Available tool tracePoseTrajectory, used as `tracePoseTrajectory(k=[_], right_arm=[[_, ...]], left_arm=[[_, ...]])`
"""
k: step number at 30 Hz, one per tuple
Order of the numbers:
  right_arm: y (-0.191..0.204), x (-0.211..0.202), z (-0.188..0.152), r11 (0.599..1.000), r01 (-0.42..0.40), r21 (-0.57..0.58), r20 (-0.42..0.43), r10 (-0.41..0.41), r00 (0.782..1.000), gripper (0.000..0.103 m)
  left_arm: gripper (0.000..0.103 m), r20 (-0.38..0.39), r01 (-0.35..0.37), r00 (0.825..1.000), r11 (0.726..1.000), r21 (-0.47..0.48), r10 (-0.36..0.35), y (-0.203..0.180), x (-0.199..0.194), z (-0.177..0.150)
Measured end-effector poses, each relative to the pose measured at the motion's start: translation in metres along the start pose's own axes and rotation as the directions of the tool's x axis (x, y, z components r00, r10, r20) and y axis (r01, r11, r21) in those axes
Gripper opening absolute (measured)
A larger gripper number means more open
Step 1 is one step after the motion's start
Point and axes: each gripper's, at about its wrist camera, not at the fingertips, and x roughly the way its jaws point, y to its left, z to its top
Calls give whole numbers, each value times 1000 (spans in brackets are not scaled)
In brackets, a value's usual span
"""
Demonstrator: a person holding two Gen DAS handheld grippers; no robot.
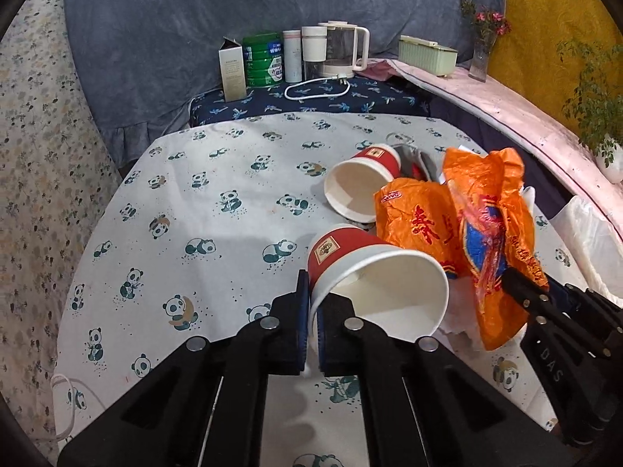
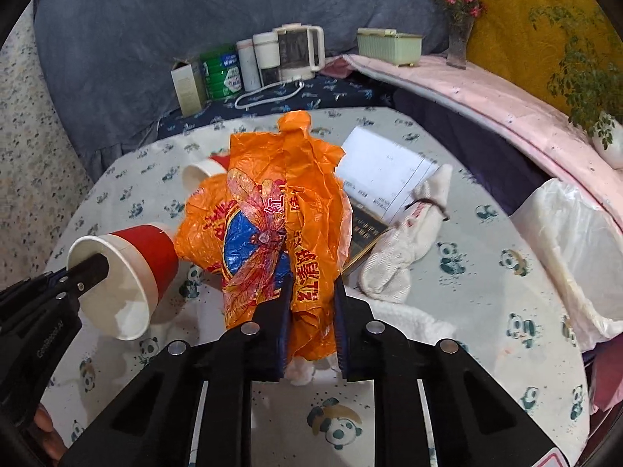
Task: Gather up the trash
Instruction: 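Carry the cup with the left tool into the white bin while the right tool drops the bag there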
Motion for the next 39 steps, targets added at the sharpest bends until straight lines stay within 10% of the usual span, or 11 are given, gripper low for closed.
tracePoseTrajectory(k=[21,39], right_arm=[[-155,-120,1,950,215,229,163,-255,953,18],[-284,-102,-26,860,350,373,42,-392,919,18]], left_arm=[[3,176,178,964,975,132,-200,-121,-104,35],[3,9,457,876,837,300,-481,-311,-56,40]])
